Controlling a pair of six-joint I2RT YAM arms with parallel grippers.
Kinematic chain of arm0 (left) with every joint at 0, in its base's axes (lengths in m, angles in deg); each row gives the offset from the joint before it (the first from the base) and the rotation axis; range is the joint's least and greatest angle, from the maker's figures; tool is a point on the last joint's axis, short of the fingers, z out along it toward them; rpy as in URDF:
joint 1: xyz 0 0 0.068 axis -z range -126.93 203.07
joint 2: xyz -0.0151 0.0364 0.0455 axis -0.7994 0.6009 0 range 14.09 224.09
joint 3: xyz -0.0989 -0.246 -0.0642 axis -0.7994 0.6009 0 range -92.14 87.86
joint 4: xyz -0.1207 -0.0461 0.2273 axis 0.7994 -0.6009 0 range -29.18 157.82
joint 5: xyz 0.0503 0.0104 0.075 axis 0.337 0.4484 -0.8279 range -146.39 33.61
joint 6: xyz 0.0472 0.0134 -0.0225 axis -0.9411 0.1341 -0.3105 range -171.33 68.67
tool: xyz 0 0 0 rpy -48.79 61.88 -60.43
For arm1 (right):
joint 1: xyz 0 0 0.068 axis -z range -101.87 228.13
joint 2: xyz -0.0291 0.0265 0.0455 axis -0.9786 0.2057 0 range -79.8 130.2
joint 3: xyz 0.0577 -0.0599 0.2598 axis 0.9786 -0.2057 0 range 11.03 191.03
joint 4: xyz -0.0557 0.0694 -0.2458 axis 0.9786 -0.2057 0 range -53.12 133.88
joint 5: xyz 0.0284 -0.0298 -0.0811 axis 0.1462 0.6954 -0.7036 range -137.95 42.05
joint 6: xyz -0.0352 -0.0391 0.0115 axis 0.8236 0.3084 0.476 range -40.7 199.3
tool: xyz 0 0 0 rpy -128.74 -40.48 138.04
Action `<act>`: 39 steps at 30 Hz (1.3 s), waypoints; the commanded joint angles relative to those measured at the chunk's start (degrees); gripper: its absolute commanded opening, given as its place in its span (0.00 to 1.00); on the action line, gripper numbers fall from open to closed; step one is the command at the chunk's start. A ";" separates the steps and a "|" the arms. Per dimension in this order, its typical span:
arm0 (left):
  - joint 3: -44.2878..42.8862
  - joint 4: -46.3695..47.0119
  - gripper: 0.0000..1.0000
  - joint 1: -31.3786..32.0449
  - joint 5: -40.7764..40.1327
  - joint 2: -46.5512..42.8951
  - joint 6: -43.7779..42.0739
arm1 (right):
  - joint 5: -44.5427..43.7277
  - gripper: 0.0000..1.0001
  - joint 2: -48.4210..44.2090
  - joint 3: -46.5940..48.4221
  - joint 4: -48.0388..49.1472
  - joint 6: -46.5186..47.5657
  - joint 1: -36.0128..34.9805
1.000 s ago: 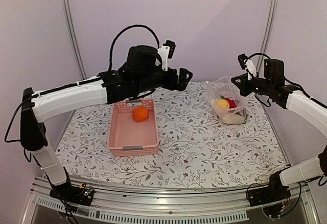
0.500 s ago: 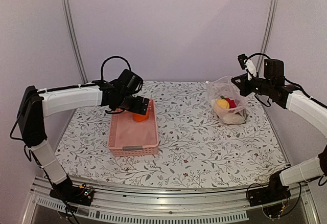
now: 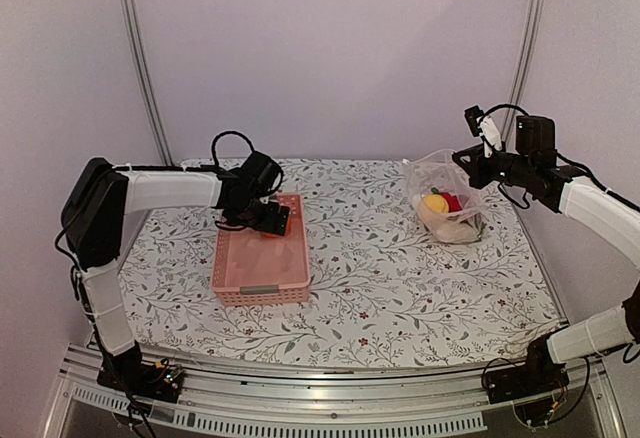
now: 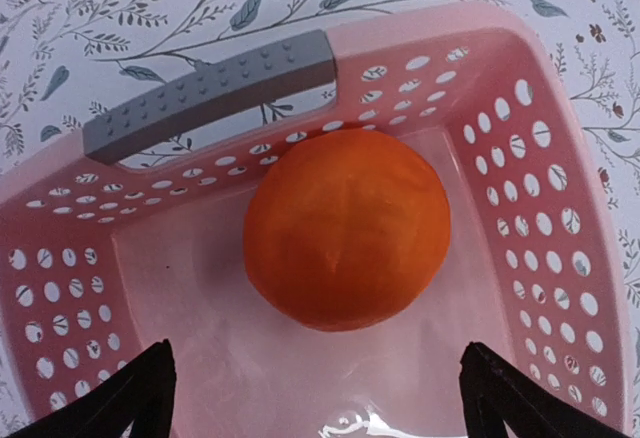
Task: Place the food in the zip-top bag and seal the zipper
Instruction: Adjust the fake fruit in the bin, then pick up the fake fruit from the bin.
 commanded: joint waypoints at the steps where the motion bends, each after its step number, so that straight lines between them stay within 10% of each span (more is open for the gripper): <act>1: -2.06 1.44 0.99 -2.33 2.23 1.61 0.99 | -0.46 0.00 0.59 0.14 -0.51 0.45 0.17; 27: -9.55 2.54 0.98 -5.66 9.02 11.03 -0.46 | -0.12 0.00 1.10 0.04 -0.73 0.85 0.16; 39: -8.41 2.25 0.79 -5.99 9.55 8.60 -0.82 | -0.09 0.00 1.30 0.02 -0.70 1.07 0.18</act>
